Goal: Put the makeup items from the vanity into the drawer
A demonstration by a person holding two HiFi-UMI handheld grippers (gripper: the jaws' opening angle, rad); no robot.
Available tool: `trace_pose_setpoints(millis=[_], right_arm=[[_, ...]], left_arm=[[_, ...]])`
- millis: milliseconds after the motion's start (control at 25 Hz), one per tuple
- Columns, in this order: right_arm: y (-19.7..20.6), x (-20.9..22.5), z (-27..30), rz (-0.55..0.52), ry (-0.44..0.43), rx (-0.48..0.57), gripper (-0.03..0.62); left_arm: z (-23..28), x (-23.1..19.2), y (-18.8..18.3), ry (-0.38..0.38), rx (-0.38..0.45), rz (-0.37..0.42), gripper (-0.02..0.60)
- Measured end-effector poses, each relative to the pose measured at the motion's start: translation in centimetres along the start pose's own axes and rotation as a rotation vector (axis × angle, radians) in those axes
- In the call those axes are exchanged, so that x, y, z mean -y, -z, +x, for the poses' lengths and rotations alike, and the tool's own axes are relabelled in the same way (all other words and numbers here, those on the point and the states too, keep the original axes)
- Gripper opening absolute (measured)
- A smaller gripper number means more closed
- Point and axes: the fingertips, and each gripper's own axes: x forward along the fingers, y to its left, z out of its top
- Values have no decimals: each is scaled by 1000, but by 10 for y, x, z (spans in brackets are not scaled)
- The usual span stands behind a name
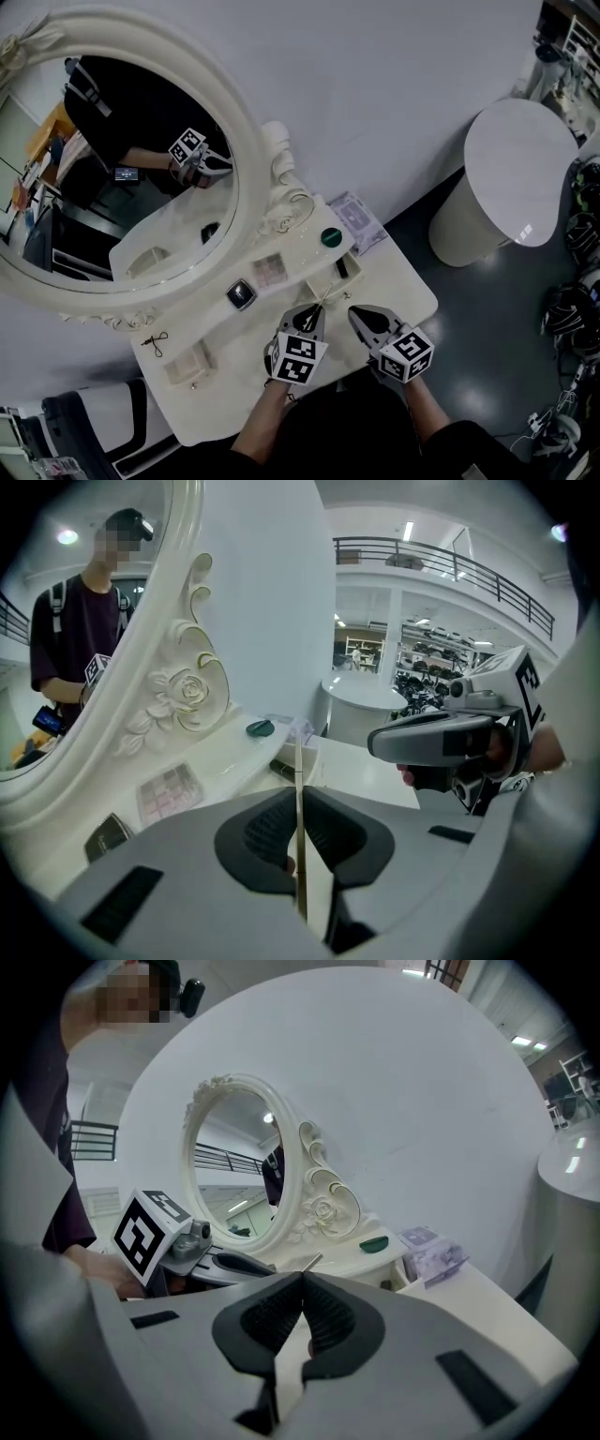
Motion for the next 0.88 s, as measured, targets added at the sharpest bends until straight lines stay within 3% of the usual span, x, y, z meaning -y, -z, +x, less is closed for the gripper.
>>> trace_pose_setpoints(millis=[320, 880], right_arm=[[-2, 17, -2, 29, 24, -1, 23], [8, 49, -15, 59, 76, -50, 23]], left_arm=[[38, -5, -18, 51, -29, 54, 35], [93, -13, -21, 61, -92, 22, 35]])
